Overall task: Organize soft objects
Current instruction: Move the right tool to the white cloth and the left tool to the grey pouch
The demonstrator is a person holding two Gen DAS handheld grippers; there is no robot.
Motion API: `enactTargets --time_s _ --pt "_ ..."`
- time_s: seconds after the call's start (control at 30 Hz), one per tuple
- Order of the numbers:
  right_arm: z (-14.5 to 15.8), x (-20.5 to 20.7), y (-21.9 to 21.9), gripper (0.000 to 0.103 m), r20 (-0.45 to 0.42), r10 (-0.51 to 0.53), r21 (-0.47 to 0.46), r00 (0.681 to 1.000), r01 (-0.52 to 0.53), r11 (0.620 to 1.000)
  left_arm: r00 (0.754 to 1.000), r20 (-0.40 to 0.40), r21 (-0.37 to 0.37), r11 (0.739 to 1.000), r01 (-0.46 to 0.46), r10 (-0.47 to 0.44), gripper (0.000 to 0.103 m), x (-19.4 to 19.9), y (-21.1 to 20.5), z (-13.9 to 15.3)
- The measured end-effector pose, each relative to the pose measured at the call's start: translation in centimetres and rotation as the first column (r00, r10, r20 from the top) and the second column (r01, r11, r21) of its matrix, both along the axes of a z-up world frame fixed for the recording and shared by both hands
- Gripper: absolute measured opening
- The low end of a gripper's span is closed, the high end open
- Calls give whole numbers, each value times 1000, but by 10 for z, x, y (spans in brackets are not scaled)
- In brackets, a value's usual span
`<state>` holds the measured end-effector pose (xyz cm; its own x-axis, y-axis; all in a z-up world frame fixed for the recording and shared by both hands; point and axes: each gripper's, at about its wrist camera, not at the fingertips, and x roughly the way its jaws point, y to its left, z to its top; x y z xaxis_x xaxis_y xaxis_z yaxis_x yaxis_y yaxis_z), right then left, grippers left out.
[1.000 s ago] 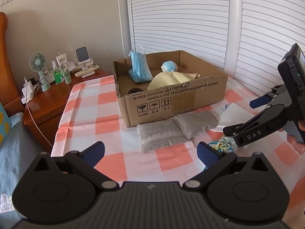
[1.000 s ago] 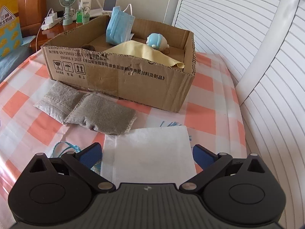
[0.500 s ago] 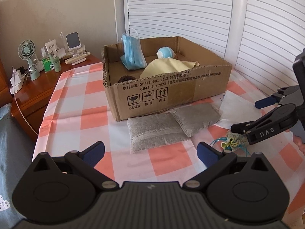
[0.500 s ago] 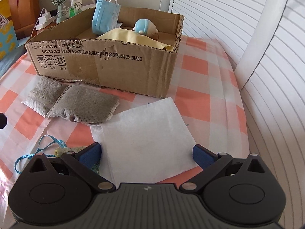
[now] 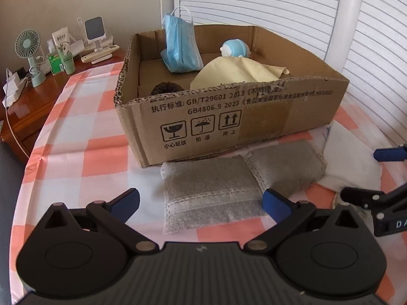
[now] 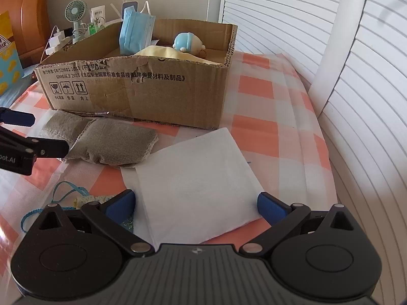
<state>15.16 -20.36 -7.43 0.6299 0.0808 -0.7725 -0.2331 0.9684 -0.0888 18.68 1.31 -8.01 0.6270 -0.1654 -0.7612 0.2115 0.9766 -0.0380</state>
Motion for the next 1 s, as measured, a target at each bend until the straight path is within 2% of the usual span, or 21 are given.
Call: enactTargets --time_s 0.1,0.27,0.57,0.77,0.9,1.0 --pt "0 0 0 103 6 -4 2 1000 4 1000 1000 -19 -16 1000 -17 16 102 5 1 -4" --pt "0 -2 0 103 8 -10 2 1000 10 1000 999 -9 37 998 -51 51 103 0 17 -4" --pt "1 -1 0 103 1 15 -10 1000 -15 1000 999 -12 24 999 -37 38 103 2 15 -7" --pt "8 9 4 103 -38 108 -88 993 -111 990 999 0 19 999 -32 32 103 0 16 -8" --pt "11 17 11 103 -62 212 -161 975 -220 962 1000 5 17 999 -30 30 103 -1 16 -8" --pt "11 29 11 103 -100 263 -156 960 -276 948 999 8 16 999 -31 31 103 -1 16 -8"
